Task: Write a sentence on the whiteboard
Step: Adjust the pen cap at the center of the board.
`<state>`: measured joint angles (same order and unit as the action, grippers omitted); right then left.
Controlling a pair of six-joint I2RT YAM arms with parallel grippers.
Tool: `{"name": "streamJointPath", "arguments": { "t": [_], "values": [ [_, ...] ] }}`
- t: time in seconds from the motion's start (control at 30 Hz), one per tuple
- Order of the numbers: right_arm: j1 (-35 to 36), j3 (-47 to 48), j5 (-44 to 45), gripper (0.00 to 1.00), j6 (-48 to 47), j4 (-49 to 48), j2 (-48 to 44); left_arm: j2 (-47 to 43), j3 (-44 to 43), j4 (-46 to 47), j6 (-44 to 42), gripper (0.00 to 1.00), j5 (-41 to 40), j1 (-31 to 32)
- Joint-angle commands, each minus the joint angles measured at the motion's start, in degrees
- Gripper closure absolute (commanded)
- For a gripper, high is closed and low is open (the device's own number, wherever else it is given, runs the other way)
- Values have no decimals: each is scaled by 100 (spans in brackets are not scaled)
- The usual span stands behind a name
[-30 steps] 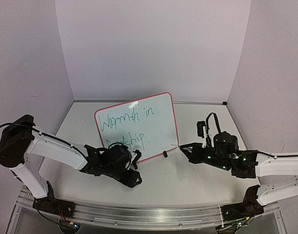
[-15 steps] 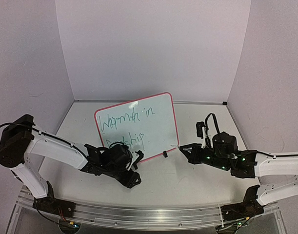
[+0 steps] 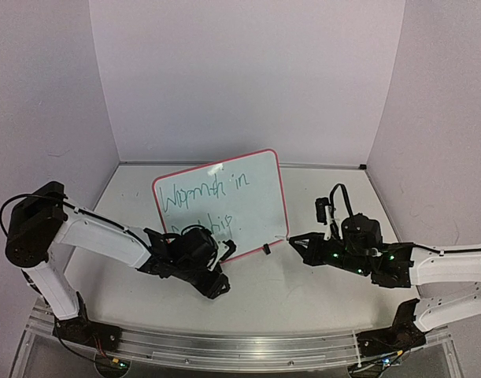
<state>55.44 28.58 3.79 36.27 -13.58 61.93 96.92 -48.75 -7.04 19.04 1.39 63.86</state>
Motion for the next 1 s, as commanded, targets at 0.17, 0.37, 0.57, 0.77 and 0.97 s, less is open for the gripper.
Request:
{"name": "streamJointPath", "arguments": {
  "t": [0.17, 0.37, 0.57, 0.77, 0.97],
  "values": [
    [40, -1, 39, 100, 16, -66, -89, 250, -206, -123, -141, 38, 28, -61],
    [39, -21, 53, 100, 35, -74, -98, 149, -16, -207, -56, 38, 340, -26],
    [41, -19, 60, 100, 27, -74, -93, -75, 250, -420, 165, 38, 288, 77],
    [37, -17, 68, 100, 27, -74, -56, -159, 253, -761, 192, 40, 79, 224],
    [38, -3, 92, 100, 29, -74, -35, -304, 258, -1128, 230, 50, -264, 321]
  ]
}}
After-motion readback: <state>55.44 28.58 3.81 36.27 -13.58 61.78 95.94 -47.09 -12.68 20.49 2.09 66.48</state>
